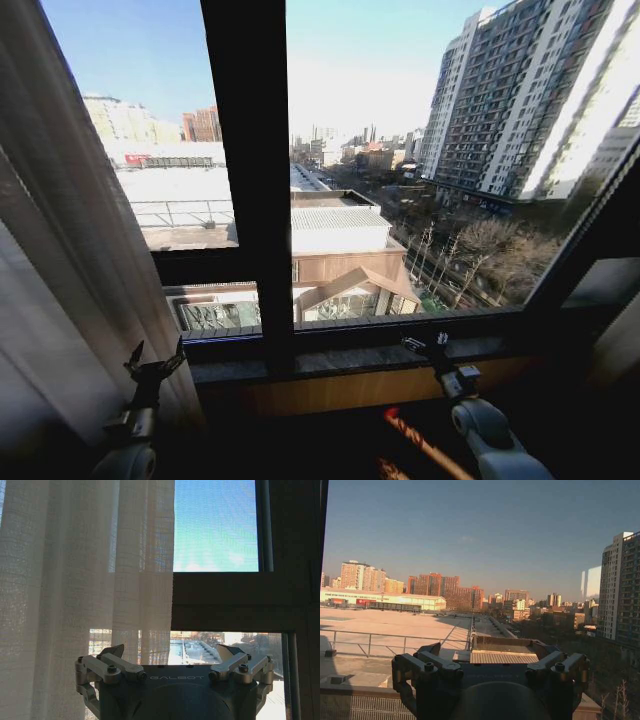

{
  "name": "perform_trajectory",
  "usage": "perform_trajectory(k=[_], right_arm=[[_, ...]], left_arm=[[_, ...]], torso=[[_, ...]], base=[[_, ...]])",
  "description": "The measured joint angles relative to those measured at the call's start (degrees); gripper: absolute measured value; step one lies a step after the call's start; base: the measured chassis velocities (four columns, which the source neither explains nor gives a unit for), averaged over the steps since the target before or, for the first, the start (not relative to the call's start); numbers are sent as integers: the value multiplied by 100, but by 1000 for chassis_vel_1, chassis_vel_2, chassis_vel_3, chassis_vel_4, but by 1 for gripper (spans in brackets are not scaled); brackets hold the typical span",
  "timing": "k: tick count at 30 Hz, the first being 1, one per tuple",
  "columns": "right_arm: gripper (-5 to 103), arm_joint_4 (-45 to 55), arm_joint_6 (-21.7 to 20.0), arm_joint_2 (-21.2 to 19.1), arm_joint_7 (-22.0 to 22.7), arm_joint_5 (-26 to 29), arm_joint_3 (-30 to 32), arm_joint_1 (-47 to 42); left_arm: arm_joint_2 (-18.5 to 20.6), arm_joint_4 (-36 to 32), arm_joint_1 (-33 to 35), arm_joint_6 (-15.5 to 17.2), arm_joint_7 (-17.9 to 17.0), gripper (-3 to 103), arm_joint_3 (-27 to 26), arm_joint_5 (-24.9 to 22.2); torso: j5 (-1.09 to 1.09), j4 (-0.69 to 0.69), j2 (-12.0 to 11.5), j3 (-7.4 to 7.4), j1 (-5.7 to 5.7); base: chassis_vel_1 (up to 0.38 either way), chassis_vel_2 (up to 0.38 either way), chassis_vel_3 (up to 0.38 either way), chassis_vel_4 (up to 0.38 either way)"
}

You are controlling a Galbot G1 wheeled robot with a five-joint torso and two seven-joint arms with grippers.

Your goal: Open the curtains by pulling them apart, changing their state from closed to fully open.

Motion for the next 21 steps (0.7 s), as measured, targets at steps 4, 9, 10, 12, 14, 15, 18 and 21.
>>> perform_trajectory(k=[4, 9, 10, 12, 14, 15, 18, 21], right_arm=[[100, 0, 0, 0, 0, 0, 0, 0], [100, 0, 0, 0, 0, 0, 0, 0], [100, 0, 0, 0, 0, 0, 0, 0], [100, 0, 0, 0, 0, 0, 0, 0], [100, 0, 0, 0, 0, 0, 0, 0], [100, 0, 0, 0, 0, 0, 0, 0], [100, 0, 0, 0, 0, 0, 0, 0], [100, 0, 0, 0, 0, 0, 0, 0]], left_arm=[[-9, -351, -73, 606, -260, 100, 112, -74], [-18, -833, -177, 1431, -612, 100, 271, -173], [-20, -911, -193, 1564, -665, 100, 296, -188], [-26, -1182, -250, 2028, -861, 100, 384, -241], [-29, -1301, -276, 2225, -941, 100, 422, -264], [-29, -1333, -283, 2279, -966, 100, 432, -271], [-30, -1354, -288, 2328, -987, 100, 441, -276], [-31, -1355, -288, 2328, -988, 100, 442, -276]], torso=[[1, 0, 0, 0, 0], [0, 0, 0, 0, 0], [0, 0, 0, 0, 0], [1, 0, 0, 0, 0], [1, 0, 0, 0, 0], [1, 0, 0, 0, 0], [0, 1, 0, 0, 0], [0, 1, 0, 0, 0]], base=[[0, 0, 0, 0], [0, 0, 0, 0], [0, 0, 0, 0], [0, 0, 0, 0], [0, 0, 0, 0], [0, 0, 0, 0], [0, 0, 0, 0], [0, 0, 0, 0]])
